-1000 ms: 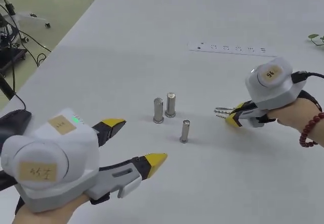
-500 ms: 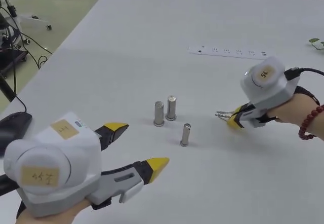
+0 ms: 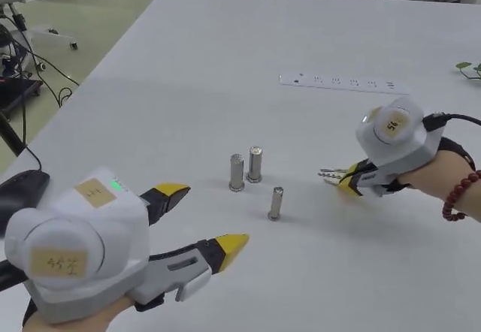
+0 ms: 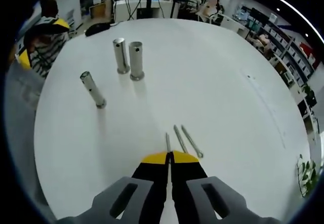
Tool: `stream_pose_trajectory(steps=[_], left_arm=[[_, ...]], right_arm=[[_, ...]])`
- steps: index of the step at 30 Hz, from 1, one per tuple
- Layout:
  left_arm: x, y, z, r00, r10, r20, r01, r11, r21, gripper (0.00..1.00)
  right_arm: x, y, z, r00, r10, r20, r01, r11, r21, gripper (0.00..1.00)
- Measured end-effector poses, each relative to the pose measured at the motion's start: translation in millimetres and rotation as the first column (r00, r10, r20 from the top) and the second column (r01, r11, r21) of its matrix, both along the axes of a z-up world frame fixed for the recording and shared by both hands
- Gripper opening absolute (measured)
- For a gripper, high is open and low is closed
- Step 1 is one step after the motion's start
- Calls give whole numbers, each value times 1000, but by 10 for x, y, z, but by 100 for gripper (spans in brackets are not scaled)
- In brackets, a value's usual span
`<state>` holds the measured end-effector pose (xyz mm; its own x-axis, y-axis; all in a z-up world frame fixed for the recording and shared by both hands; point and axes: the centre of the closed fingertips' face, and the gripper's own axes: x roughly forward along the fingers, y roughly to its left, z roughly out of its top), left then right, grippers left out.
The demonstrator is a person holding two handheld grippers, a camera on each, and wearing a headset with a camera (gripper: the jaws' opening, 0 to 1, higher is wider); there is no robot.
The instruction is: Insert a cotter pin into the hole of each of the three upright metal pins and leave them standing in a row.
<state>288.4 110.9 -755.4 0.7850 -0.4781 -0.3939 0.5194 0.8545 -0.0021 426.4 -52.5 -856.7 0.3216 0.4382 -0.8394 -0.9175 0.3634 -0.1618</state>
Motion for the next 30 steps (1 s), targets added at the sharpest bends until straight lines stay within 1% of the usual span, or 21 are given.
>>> stream_pose_trajectory(steps=[4,5,7,8,9,16,20,24,26,27,29,30], left_arm=[[10,-10,25,1000,-3,2,3,1000,-3,53],[15,-19,30,1000,-4,1,4,1000,-7,52],[23,-50,44,1000,-10,-3,10,1000,-28,50],[26,-60,48,1000,-13,-6,13,999,-35,49],[27,-70,50,1000,-16,-7,16,999,-40,49],[36,-154,110,999,-44,-9,43,996,-76,46],[37,-201,120,998,-65,-14,63,994,-87,42],[40,-246,118,996,-84,-25,81,991,-102,38],[44,-270,115,995,-92,-31,89,990,-106,37],[49,-280,114,995,-96,-33,92,990,-108,36],[51,-306,117,994,-104,-39,98,988,-119,35],[52,-318,119,993,-107,-40,102,987,-122,35]], right_arm=[[-45,26,126,999,25,27,-25,999,25,1],[-64,48,179,998,36,42,-37,999,39,1],[-103,58,231,998,47,51,-49,998,42,1],[-121,74,280,996,54,65,-58,997,54,1],[-144,80,305,996,60,69,-64,996,56,1],[-374,194,546,985,124,117,-135,987,88,1],[-505,270,658,981,146,128,-161,981,113,2],[-642,358,746,971,191,144,-209,970,123,2],[-709,400,789,963,219,159,-239,963,121,2],[-758,435,820,957,238,167,-260,957,126,2],[-816,473,853,951,255,175,-280,951,131,2],[-863,507,876,944,276,182,-302,943,137,2]])
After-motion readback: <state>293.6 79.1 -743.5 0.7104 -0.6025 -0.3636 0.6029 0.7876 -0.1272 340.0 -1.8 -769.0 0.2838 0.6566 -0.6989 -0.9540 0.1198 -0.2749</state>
